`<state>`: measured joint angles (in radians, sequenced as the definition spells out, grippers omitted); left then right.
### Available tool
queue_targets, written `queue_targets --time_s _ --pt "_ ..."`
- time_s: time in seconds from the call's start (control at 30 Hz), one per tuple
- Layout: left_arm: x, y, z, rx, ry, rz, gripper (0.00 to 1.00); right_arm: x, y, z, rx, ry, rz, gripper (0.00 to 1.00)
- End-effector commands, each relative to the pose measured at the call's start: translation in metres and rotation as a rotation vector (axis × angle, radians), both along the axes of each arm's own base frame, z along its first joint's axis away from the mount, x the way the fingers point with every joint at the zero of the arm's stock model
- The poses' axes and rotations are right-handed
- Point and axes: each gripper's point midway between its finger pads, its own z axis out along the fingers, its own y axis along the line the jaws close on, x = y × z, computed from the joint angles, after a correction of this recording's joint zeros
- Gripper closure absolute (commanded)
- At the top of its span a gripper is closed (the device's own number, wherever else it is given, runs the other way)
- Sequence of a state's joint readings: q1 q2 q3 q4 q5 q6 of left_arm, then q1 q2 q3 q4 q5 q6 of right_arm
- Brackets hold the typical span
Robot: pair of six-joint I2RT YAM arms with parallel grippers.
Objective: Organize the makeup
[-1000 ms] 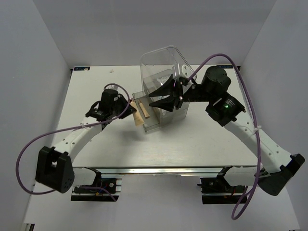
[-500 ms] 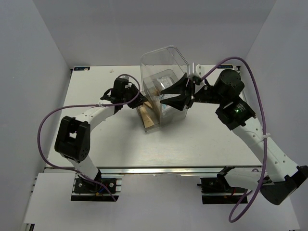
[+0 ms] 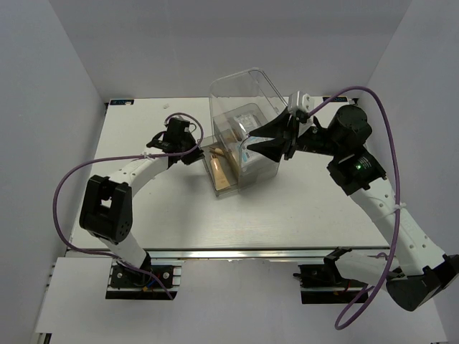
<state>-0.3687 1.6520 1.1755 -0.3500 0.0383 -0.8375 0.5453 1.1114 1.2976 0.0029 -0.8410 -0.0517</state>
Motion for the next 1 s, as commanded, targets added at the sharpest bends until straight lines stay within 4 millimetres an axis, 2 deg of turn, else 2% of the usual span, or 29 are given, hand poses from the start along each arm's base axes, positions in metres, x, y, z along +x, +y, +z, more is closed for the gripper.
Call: queue_targets --time_s 0.0,0.33,0.47,0.57,0.77,0.8,0.93,0.97 --pt "-0.006 0.016 -0.016 0.101 0.058 0.005 1.0 -0.004 -0.007 0.016 0.04 -0.038 -0.012 0.54" --pt "-0.01 0.021 -0.047 0.168 0.132 -0.03 1.0 -0.002 -0.011 0.016 0.044 -0.031 -0.026 0.54" --pt "-0.011 0.017 -0.057 0.165 0.162 -0.053 1.0 -0.001 -0.012 0.015 0.043 -0.029 -0.029 0.54" --pt "-0.013 0.005 -0.063 0.118 0.179 -0.093 1.0 0.0 -0.012 0.014 0.043 -0.025 -0.031 0.54" --pt "-0.006 -0.012 -0.063 0.043 0.158 -0.124 1.0 0.002 -0.014 0.013 0.042 -0.023 -0.037 0.54" --pt "-0.004 -0.017 -0.062 0.022 0.153 -0.134 0.98 0.001 -0.014 0.014 0.043 -0.025 -0.037 0.54" --pt "0.002 -0.03 -0.058 -0.047 0.135 -0.152 0.72 0.003 -0.016 0.014 0.043 -0.025 -0.046 0.54" --pt "0.004 -0.033 -0.057 -0.06 0.132 -0.155 0.61 0.004 -0.017 0.013 0.042 -0.024 -0.049 0.54"
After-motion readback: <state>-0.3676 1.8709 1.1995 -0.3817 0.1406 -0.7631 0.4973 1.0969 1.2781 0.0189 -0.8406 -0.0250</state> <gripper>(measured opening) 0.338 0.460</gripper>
